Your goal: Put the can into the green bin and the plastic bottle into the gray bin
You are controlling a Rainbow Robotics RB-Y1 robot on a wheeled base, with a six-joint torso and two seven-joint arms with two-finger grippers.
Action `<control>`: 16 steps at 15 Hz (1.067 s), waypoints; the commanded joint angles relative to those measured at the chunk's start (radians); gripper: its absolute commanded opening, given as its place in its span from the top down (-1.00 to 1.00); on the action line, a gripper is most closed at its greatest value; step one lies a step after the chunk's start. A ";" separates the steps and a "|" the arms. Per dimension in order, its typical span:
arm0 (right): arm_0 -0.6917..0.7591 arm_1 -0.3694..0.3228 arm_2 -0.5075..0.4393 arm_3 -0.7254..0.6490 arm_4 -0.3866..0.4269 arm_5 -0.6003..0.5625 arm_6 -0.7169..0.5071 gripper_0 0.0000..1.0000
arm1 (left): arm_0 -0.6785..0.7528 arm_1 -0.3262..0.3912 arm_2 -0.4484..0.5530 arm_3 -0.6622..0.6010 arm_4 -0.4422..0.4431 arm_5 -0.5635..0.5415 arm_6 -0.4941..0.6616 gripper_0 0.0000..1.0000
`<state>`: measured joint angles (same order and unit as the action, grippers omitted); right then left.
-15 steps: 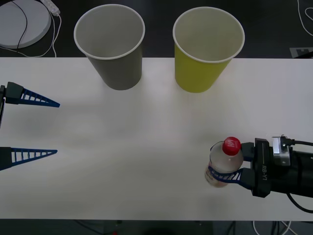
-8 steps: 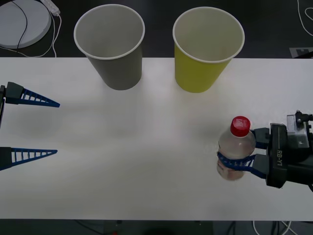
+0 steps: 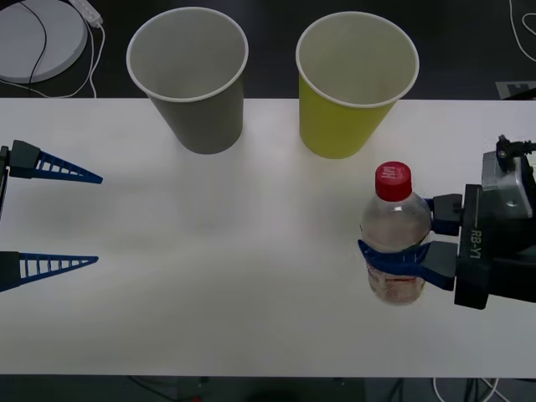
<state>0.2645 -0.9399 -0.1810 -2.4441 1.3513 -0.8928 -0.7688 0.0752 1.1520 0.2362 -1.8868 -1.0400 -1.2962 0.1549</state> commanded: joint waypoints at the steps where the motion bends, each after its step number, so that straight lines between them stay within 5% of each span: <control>1: -0.062 -0.008 -0.002 -0.082 0.117 0.000 -0.218 1.00 | 0.000 0.000 0.000 0.000 0.000 0.000 0.000 -1.00; 7: -0.246 -0.065 0.005 -0.167 0.273 -0.084 -0.603 1.00 | 0.000 0.000 0.000 0.000 0.000 0.000 0.000 -1.00; 10: -0.352 -0.065 0.009 -0.135 0.267 -0.153 -0.633 1.00 | 0.000 0.000 0.000 0.000 0.000 0.000 0.000 -1.00; 16: -0.611 -0.089 0.182 0.040 0.278 -0.153 -0.635 1.00 | 0.000 0.000 0.000 0.000 0.000 0.000 0.000 -1.00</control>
<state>-0.3132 -1.0277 -0.0213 -2.4271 1.6270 -1.0474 -1.4026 0.0752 1.1520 0.2362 -1.8868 -1.0400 -1.2962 0.1549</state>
